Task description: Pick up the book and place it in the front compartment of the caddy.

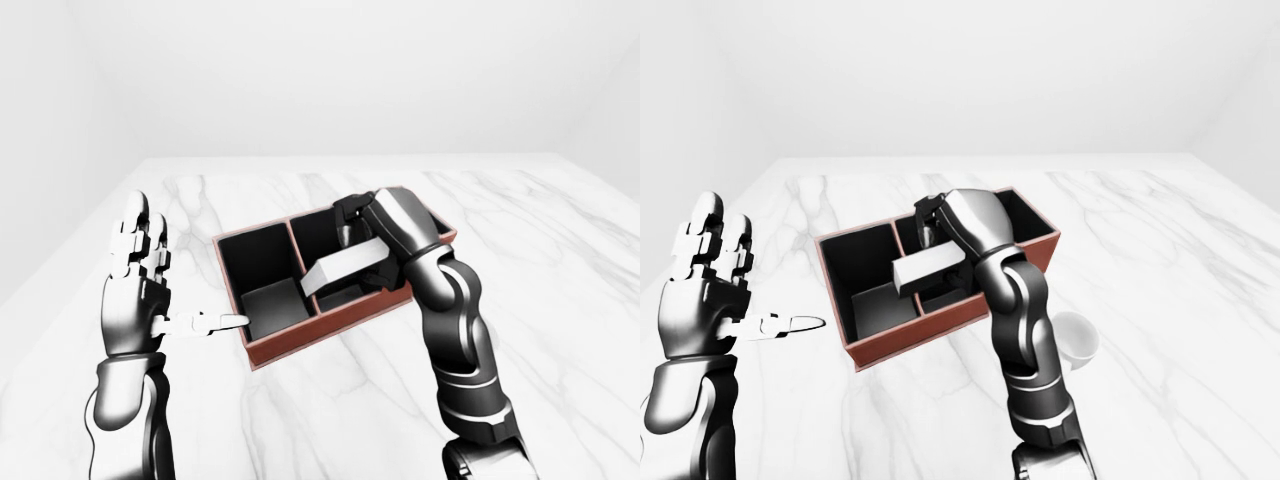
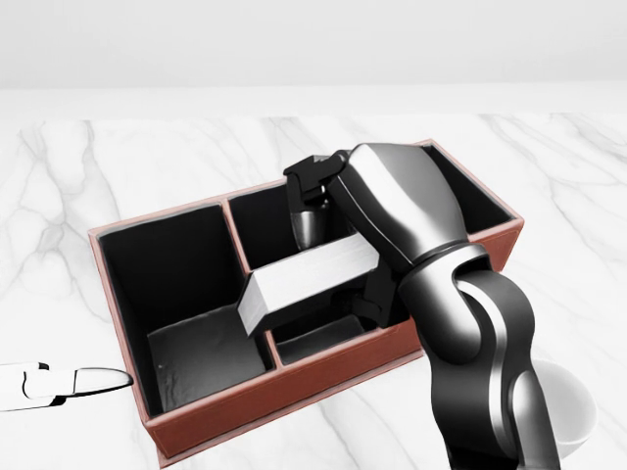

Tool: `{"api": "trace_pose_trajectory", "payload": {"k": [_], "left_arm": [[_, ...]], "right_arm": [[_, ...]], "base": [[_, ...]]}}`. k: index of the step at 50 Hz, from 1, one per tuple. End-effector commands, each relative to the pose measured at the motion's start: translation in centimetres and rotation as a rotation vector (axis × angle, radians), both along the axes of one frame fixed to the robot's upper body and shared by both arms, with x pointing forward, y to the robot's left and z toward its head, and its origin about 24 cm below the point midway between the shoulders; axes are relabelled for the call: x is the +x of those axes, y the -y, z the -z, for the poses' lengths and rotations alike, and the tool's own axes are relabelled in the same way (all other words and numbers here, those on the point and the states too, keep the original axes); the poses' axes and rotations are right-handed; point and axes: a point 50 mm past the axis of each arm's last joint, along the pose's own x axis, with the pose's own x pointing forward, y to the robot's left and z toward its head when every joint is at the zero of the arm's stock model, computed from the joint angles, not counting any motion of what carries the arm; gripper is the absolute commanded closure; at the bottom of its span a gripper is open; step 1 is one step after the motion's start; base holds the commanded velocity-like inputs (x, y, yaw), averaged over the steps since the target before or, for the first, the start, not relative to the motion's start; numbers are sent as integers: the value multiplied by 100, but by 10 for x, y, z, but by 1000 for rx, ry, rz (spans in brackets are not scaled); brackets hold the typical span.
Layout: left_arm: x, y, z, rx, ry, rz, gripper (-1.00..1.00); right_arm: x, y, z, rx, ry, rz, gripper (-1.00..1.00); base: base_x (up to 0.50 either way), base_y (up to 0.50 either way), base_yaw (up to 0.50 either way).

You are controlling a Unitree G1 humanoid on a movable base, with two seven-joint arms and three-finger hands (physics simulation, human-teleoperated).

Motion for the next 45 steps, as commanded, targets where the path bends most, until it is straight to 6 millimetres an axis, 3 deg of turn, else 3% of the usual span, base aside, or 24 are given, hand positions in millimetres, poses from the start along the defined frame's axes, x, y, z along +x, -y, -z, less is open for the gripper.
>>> {"api": "trace_pose_trajectory", "payload": {"k": [1,45], "left_arm": [[0,-1,0,-1,-1,0,-100],[-1,-1,0,0,0,-2,-100]], "right_arm": [[10,-2,-8,29,36,23,100],[33,-7,-26,43,75,33,100]], "base": [[0,0,0],[0,0,0]]}}
